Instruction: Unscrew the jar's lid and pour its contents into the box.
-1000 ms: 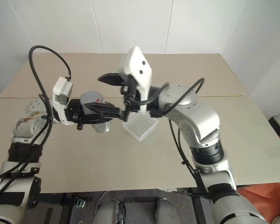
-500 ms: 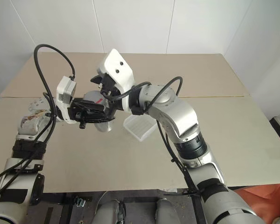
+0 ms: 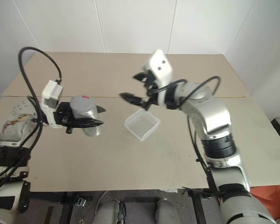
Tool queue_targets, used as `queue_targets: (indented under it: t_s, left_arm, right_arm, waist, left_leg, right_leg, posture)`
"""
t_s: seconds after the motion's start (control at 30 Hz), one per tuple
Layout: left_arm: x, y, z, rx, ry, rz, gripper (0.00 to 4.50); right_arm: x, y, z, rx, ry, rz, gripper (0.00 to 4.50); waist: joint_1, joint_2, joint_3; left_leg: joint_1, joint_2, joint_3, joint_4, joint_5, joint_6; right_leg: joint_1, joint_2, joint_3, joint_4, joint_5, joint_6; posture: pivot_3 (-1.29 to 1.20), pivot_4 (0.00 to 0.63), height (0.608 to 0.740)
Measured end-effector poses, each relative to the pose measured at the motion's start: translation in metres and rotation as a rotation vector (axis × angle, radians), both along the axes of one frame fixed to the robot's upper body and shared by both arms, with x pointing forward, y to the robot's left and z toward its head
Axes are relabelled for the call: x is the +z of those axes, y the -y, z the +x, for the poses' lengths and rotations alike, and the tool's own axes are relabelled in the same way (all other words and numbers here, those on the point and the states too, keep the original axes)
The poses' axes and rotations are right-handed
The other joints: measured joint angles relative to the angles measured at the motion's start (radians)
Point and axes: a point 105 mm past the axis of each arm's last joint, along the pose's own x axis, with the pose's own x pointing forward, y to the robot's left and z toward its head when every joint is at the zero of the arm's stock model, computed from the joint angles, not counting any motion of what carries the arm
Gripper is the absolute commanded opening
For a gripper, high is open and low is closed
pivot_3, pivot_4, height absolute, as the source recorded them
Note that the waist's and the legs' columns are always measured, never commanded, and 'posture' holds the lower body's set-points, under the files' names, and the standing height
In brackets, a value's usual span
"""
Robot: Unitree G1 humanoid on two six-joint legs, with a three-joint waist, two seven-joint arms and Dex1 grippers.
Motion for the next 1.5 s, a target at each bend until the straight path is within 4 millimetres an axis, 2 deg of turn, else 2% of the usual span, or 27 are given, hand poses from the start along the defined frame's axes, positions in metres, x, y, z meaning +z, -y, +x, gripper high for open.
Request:
queue_targets:
  t_s: [0.23, 0.5, 0.67, 0.87, 1.27, 1.5]
  left_arm:
    - [-0.001, 0.011, 0.002, -0.014, -0.001, -0.04, 1.93]
    - [-0.003, 0.029, 0.013, -0.034, -0.003, -0.083, 1.93]
    - [-0.003, 0.038, 0.013, -0.067, 0.002, -0.092, 1.93]
    - [-0.002, 0.038, 0.014, -0.072, 0.01, -0.094, 1.93]
    - [-0.002, 0.035, 0.014, -0.069, 0.011, -0.082, 1.93]
    - [0.001, 0.024, 0.013, -0.041, 0.003, -0.066, 1.93]
  right_arm:
    - [0.008, -0.016, -0.018, 0.109, 0.027, 0.026, 4.47]
    - [0.02, -0.05, -0.052, 0.303, 0.025, 0.089, 4.47]
    - [0.016, -0.072, -0.058, 0.35, 0.02, 0.071, 4.47]
    - [0.012, -0.087, -0.047, 0.331, 0.005, 0.051, 4.47]
    - [0.005, -0.088, -0.04, 0.334, -0.014, 0.046, 4.47]
    - [0.005, -0.075, -0.038, 0.368, -0.049, 0.052, 4.47]
  waist:
    - [-0.007, 0.0, 0.0]
    - [-0.003, 0.0, 0.0]
    - [-0.005, 0.0, 0.0]
    - [-0.006, 0.0, 0.0]
    - [-0.005, 0.0, 0.0]
    - [-0.005, 0.0, 0.0]
  left_leg:
    - [0.0, 0.0, 0.0, 0.0, 0.0, 0.0]
    - [0.0, 0.0, 0.0, 0.0, 0.0, 0.0]
    - [0.0, 0.0, 0.0, 0.0, 0.0, 0.0]
    - [0.0, 0.0, 0.0, 0.0, 0.0, 0.0]
    - [0.0, 0.0, -0.001, 0.0, 0.0, 0.0]
    - [0.0, 0.0, -0.001, 0.0, 0.0, 0.0]
  right_leg:
    - [0.0, 0.001, 0.002, 0.001, 0.0, 0.0]
    - [0.0, 0.001, 0.001, 0.001, 0.0, 0.0]
    - [0.0, 0.001, 0.001, 0.002, 0.0, 0.0]
    - [0.0, 0.001, 0.001, 0.002, 0.0, 0.0]
    - [0.0, 0.001, 0.0, 0.003, 0.0, 0.0]
    - [0.0, 0.001, 0.0, 0.002, 0.0, 0.0]
  posture:
    - [0.0, 0.15, 0.74]
    - [0.0, 0.15, 0.74]
    - [0.0, 0.15, 0.74]
    - [0.0, 0.15, 0.74]
    - [0.0, 0.15, 0.74]
    - [0.0, 0.15, 0.74]
